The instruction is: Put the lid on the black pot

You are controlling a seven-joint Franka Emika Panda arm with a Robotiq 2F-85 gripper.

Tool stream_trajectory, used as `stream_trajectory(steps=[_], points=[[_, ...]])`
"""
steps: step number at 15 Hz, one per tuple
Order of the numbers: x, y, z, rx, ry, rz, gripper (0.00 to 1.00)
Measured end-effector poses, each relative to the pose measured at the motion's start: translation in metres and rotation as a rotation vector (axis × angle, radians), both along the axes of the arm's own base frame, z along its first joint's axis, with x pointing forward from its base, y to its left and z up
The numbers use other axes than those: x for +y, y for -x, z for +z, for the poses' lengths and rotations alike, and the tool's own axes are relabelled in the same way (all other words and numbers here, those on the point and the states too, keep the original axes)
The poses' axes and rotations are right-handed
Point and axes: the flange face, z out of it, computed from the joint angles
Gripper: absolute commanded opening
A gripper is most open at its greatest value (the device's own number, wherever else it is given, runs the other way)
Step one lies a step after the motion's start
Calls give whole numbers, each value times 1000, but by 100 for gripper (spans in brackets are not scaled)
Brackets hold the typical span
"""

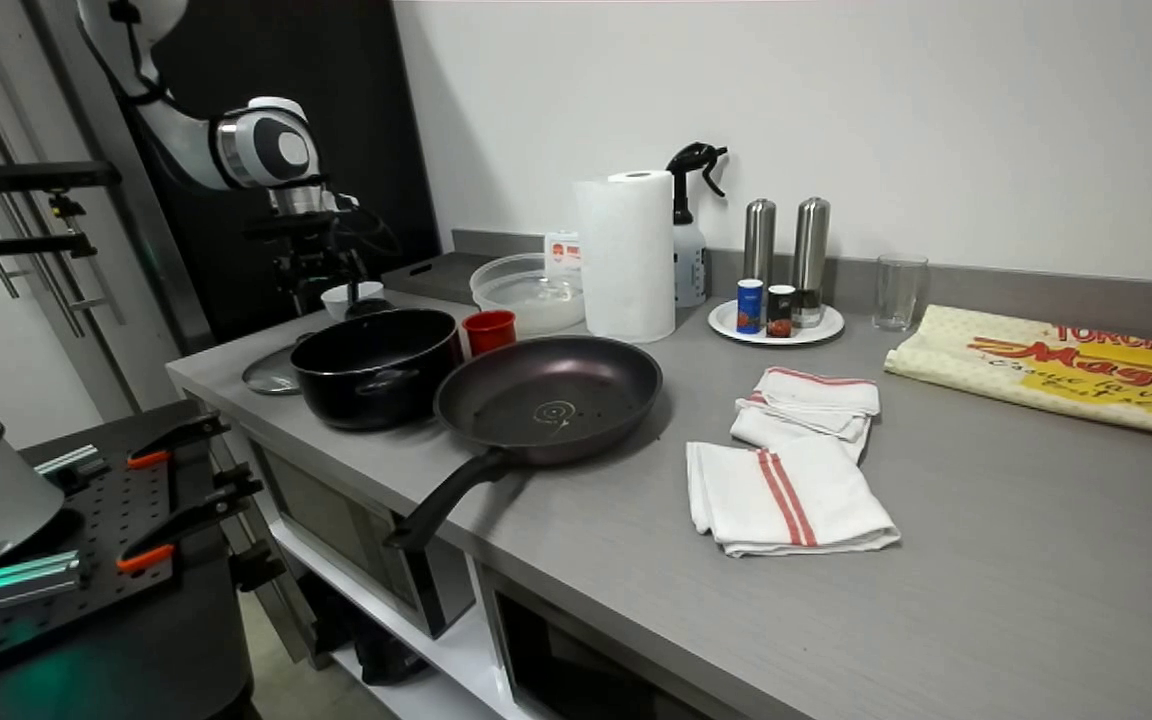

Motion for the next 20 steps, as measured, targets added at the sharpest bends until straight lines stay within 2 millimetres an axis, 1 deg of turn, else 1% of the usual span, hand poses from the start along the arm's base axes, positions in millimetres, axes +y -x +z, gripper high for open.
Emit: stream_trajectory(steps=[4,10,17,20], points=[[10,0,-17,22,-8,44,100],[17,7,-33,45,-9,77,100],[39,33,-45,51,-29,130,100],[38,40,-52,57,-33,135,100]])
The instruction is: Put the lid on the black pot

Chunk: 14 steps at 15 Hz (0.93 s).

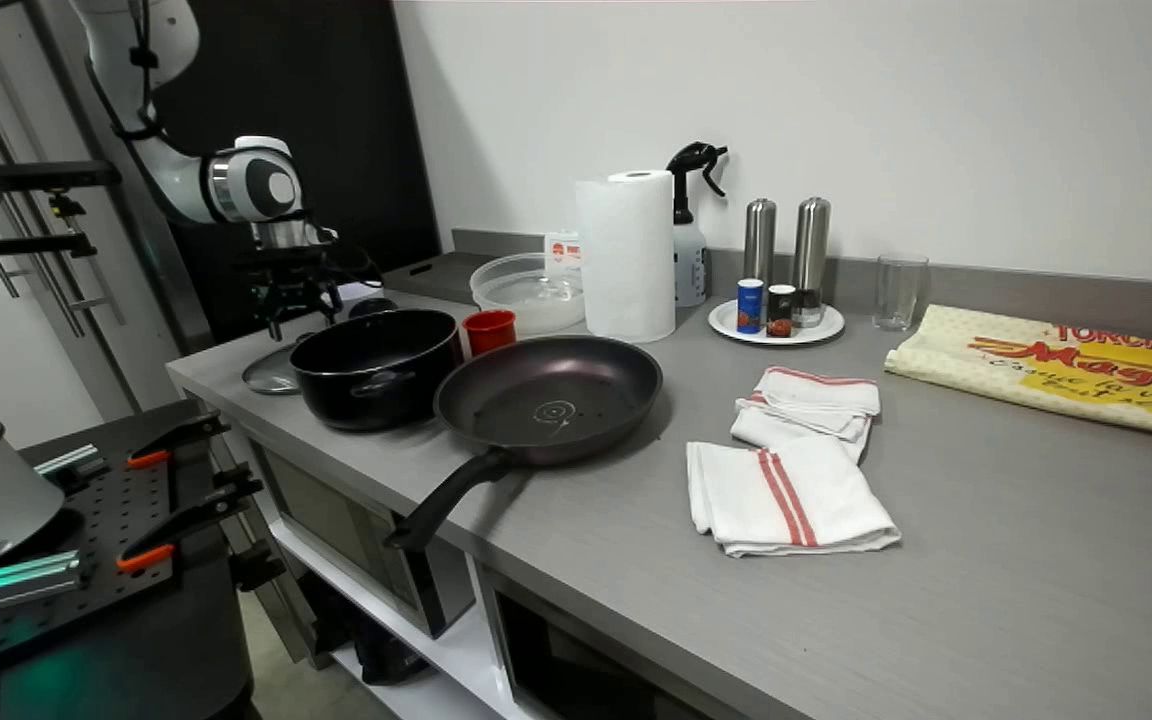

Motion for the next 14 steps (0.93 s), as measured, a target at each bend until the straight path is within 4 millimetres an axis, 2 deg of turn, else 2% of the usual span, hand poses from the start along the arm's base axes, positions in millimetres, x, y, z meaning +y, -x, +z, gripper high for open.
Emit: stream_trajectory(steps=[6,7,8,10,14], points=[[-15,6,-12,-3,-11,-28,100],[-17,7,-13,-4,-13,-30,75],[-18,7,-14,-5,-14,-31,72],[-19,6,-13,-11,-19,-34,56],[-20,2,-4,-29,-26,-39,32]])
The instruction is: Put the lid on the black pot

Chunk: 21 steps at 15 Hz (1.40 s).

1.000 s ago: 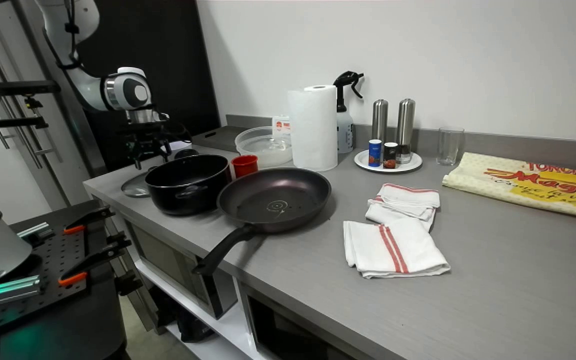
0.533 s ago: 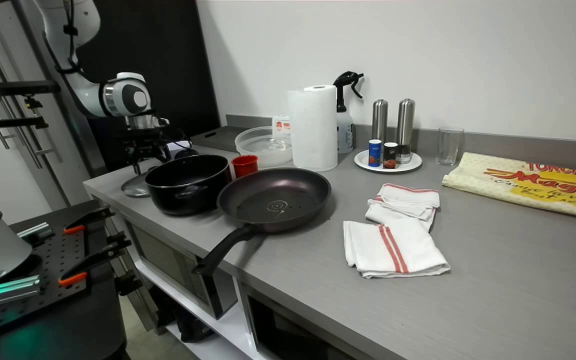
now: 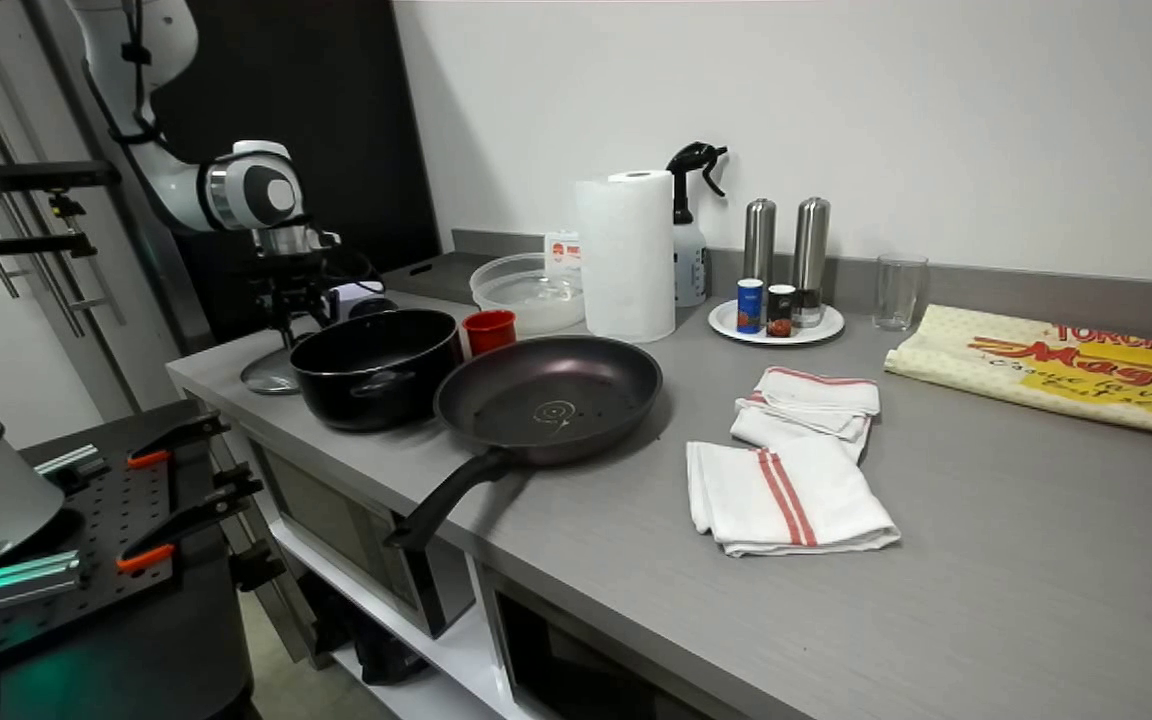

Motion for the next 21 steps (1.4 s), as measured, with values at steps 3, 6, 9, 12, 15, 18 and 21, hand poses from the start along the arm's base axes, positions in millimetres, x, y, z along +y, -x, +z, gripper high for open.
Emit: stream_trajectory(steps=[3,6,9,12,15,18,21], points=[[1,0,7,-11,-4,-1,26],[0,1,6,-10,-4,0,26],[0,1,7,-10,-5,2,26],[6,9,8,-6,-8,18,26],[17,22,16,-6,-10,49,26],[25,31,33,-16,-2,76,26],[30,37,55,-28,14,94,26]])
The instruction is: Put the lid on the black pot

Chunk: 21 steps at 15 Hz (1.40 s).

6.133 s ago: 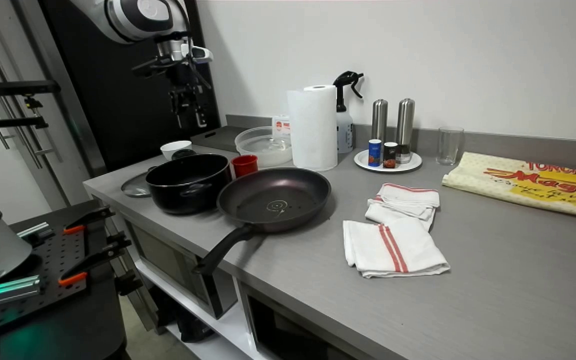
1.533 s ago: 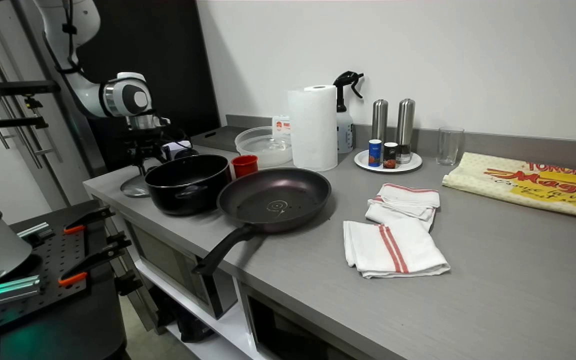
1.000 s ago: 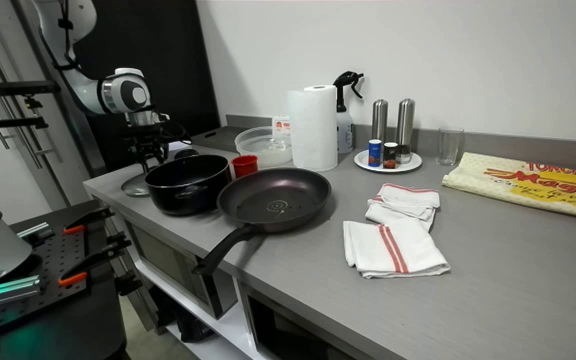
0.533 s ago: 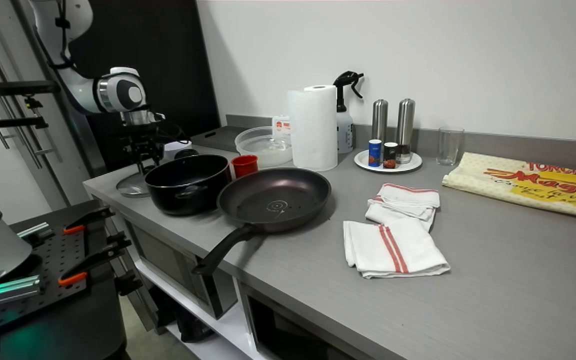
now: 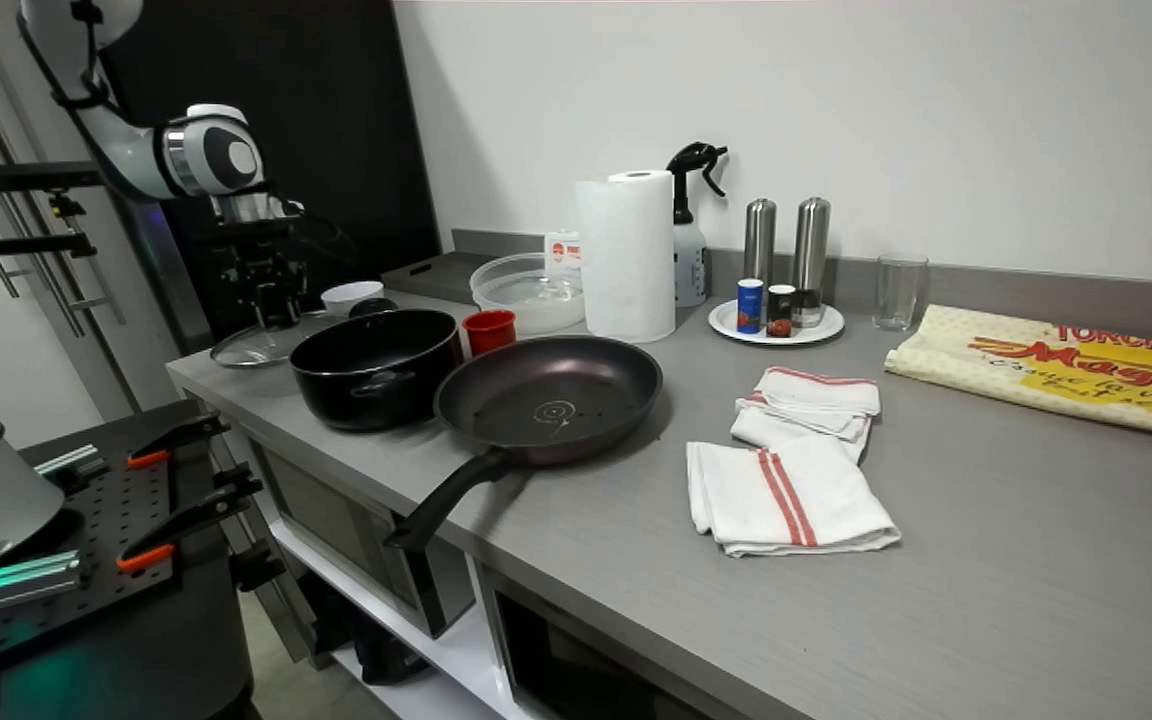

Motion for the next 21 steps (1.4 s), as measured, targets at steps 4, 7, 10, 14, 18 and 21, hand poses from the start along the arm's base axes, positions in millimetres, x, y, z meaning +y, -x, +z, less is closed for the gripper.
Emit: stream_trajectory(steps=[4,7,10,14,18,21], points=[[6,5,33,-26,14,17,26],[4,2,53,-47,15,8,26],[-9,-9,67,-60,4,-35,26],[-38,-26,82,-54,-18,-136,26],[-70,-40,94,-43,-43,-241,26],[-93,-47,103,-41,-58,-314,26]])
